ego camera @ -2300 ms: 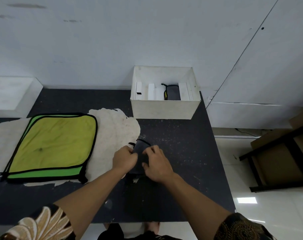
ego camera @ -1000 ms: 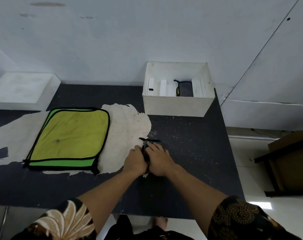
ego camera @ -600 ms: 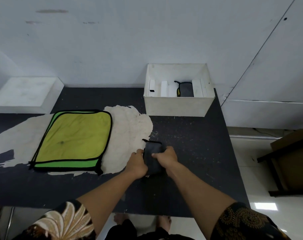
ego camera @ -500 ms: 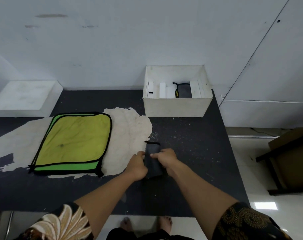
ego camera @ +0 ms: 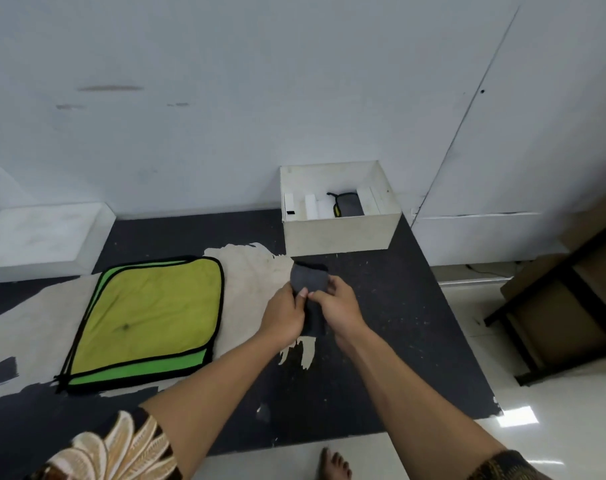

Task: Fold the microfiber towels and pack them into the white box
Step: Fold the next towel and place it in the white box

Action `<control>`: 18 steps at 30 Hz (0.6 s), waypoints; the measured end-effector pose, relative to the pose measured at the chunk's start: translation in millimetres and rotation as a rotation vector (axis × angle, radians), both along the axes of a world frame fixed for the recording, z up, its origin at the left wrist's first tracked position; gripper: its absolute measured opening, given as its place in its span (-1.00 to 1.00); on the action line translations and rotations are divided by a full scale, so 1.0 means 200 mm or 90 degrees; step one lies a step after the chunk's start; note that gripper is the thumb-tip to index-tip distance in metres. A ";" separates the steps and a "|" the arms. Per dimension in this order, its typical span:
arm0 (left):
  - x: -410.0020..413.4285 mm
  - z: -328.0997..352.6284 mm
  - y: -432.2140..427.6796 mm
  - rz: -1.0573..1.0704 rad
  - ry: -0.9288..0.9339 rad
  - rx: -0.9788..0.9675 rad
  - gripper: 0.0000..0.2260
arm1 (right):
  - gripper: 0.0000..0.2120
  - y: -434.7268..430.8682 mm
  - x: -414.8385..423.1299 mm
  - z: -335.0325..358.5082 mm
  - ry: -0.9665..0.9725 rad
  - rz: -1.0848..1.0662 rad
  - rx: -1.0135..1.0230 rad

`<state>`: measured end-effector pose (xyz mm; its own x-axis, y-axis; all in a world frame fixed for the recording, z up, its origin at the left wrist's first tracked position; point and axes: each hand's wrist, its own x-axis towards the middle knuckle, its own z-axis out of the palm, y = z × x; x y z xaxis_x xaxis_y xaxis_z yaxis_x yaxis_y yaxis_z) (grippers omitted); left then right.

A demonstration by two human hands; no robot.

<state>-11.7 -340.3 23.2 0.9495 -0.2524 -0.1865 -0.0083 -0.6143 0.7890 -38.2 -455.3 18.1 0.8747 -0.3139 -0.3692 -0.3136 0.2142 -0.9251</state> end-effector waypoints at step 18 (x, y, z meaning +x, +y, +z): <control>0.18 0.37 -0.21 -0.131 -0.290 -0.004 -0.78 | -0.74 -0.21 0.21 0.38 -0.177 -0.121 -0.015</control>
<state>25.2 -382.7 96.8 0.8645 -0.4425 0.2385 -0.4738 -0.5586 0.6808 4.4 -497.5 93.8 0.8659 -0.4868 -0.1149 -0.0049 0.2215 -0.9751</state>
